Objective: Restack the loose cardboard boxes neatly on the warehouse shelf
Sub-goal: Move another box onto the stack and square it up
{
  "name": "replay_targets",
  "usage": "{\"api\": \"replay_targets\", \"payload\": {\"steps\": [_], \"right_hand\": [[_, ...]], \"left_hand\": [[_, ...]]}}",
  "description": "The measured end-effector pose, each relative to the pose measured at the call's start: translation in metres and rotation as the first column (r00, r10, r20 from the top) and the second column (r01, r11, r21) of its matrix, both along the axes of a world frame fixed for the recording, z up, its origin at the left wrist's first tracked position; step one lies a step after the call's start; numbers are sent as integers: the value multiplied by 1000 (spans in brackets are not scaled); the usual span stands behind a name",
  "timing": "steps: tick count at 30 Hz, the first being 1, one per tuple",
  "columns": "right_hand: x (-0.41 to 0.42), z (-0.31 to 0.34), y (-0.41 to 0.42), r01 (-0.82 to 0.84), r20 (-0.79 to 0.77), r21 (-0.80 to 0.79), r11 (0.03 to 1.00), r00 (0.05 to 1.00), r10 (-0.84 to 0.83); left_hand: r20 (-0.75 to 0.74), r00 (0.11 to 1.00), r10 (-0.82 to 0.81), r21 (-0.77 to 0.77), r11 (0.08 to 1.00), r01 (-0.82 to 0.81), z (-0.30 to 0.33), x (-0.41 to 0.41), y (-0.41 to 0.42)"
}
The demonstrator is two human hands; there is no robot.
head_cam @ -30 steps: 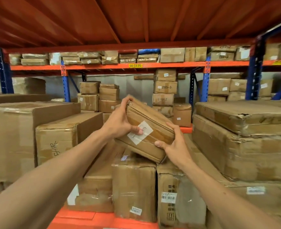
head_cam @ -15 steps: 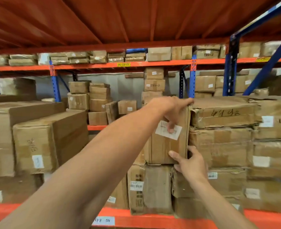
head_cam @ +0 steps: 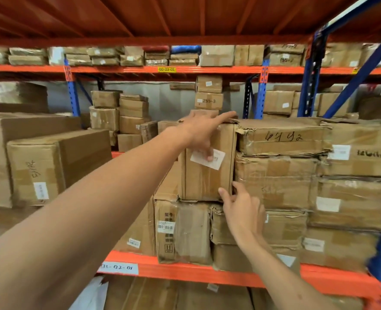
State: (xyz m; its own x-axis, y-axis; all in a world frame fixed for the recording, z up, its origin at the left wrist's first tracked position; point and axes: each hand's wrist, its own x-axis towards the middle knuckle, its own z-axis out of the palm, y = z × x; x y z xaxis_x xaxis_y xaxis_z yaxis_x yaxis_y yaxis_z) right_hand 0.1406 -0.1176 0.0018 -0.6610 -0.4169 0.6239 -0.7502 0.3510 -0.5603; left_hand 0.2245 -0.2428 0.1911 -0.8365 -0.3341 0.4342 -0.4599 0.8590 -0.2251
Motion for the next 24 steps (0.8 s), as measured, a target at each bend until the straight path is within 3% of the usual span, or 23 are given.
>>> {"api": "replay_targets", "payload": {"steps": [4, 9, 13, 19, 24], "right_hand": [[-5, 25, 10, -142, -286, -109, 984, 952, 106], [-22, 102, -8, -159, -616, 159, 974, 756, 224], [-43, 134, -26, -29, -645, 344, 938, 719, 259], [-48, 125, -34, -11, -654, 301, 953, 725, 215], [-43, 128, -33, 16, -628, 335, 942, 749, 211]], "left_hand": [[-253, 965, 64, -36, 996, -76, -45, 42, -10], [-160, 983, 90, 71, 994, -79, -50, 62, -16], [-125, 991, 54, 177, 984, -31, -52, 55, -21], [-146, 988, 48, 196, 980, -19, -54, 44, -33], [-117, 981, 157, 75, 986, -149, -56, 44, -22]]}}
